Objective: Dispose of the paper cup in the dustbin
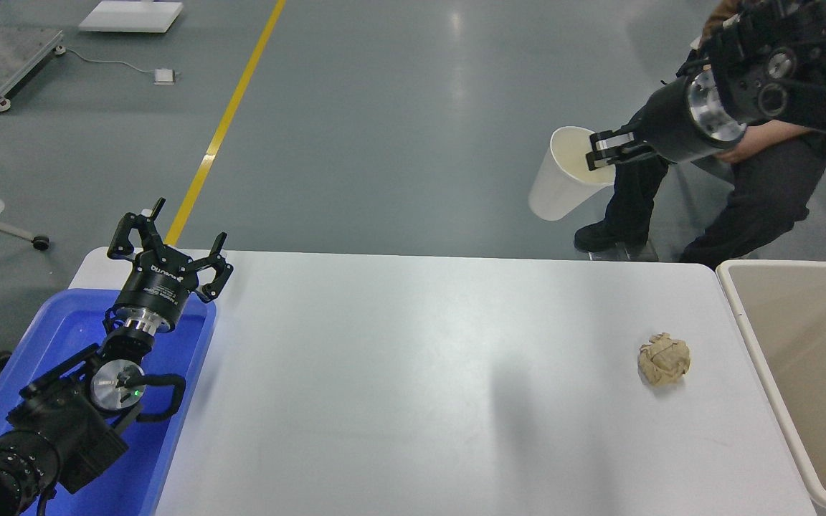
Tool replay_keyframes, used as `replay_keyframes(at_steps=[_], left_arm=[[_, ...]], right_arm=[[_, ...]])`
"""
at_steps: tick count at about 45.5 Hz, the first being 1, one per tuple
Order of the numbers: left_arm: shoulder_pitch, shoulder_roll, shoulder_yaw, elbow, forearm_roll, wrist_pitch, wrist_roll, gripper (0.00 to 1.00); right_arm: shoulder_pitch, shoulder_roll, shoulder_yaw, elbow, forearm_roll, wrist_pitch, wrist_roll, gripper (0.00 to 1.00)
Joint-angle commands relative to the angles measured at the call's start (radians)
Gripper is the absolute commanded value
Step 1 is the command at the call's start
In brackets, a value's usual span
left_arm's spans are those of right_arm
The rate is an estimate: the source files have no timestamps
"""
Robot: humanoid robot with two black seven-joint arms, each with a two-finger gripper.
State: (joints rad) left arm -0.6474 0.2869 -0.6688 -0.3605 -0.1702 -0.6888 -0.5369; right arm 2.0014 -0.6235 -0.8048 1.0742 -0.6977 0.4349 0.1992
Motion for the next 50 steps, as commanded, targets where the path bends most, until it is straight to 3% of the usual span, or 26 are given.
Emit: replay_keyframes(at_steps=[1, 10, 19, 35, 50], left_arm=[[0.000, 0.000, 0.000, 0.000, 0.000, 0.000, 0.000, 1.00], [0.000, 0.000, 0.000, 0.000, 0.000, -0.001, 0.000, 1.00], [0.000, 0.000, 0.000, 0.000, 0.000, 0.000, 0.000, 1.00], [0.000, 0.000, 0.000, 0.000, 0.000, 0.000, 0.000, 1.00], [0.000, 0.000, 0.000, 0.000, 0.000, 0.000, 0.000, 1.00]], right_arm=[[-0.056, -0.246, 0.061, -0.005, 0.006, 0.002, 0.006, 0.00], [-0.249, -0.467, 0.254, -0.101, 0.098, 0.001, 0.008, 0.00], [-0.549, -0.555, 0.469, -0.289, 0.432, 0.002, 0.016, 0.00], [-0.814, -0.538, 0.521, -0.464, 0.952, -0.008, 0.013, 0.00], [-1.090, -0.334, 0.536, -0.669, 1.264, -0.114, -0.007, 0.00]])
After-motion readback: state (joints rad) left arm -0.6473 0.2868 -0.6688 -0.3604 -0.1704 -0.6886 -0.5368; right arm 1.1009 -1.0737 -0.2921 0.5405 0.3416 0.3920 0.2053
